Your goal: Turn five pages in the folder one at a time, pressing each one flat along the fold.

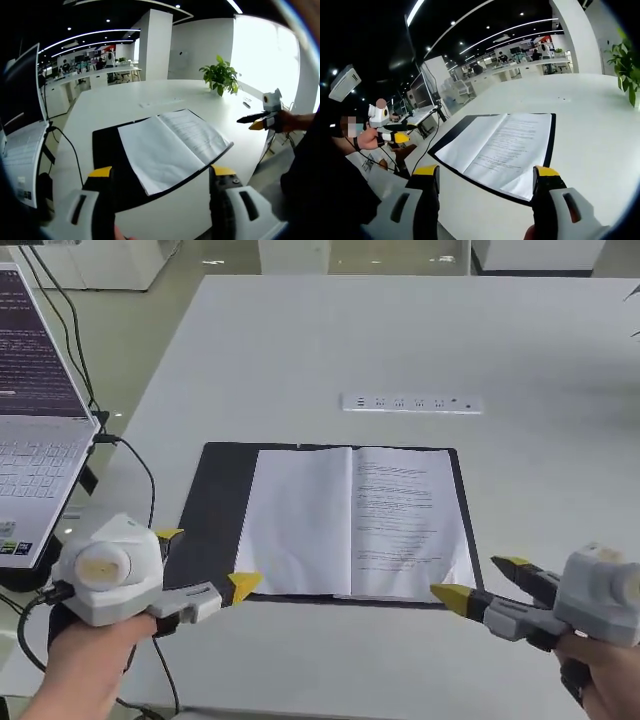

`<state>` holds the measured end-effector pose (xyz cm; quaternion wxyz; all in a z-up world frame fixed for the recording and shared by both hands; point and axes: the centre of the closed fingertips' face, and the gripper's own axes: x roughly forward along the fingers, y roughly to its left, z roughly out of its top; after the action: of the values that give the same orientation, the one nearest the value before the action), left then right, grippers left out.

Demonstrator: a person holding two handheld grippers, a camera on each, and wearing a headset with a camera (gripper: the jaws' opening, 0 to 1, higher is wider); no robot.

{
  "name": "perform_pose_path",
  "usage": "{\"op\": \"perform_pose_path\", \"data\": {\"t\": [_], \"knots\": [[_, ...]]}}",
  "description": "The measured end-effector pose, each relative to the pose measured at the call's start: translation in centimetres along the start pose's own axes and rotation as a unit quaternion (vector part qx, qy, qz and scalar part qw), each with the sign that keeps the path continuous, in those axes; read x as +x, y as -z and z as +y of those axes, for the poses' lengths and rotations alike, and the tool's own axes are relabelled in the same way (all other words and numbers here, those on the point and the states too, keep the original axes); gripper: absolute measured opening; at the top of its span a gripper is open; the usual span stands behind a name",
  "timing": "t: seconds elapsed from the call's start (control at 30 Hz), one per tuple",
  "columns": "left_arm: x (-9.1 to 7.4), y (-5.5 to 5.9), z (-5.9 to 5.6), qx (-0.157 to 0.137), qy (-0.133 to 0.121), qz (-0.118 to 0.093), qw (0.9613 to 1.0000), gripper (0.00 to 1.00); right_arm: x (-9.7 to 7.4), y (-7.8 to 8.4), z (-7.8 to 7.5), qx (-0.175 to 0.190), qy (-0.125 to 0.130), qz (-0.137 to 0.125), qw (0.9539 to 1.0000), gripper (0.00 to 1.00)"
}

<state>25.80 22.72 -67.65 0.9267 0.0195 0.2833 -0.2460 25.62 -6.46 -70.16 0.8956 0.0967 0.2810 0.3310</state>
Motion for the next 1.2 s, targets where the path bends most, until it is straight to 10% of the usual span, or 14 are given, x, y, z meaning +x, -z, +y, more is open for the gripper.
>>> {"op": "perform_pose_path", "data": {"t": [0.63, 1.2], "knots": [[3.7, -1.5, -4.2, 0.033, 0.049, 0.013, 0.9982, 0.75, -2.0, 1.7, -1.3, -0.001, 0.021, 0.015, 0.9997, 0.77], [9.6, -3.2, -10.0, 0.094, 0.135, 0.036, 0.9857, 0.75, -3.7, 2.9, -1.7, 0.018, 0.044, 0.007, 0.9988, 0.76]]}}
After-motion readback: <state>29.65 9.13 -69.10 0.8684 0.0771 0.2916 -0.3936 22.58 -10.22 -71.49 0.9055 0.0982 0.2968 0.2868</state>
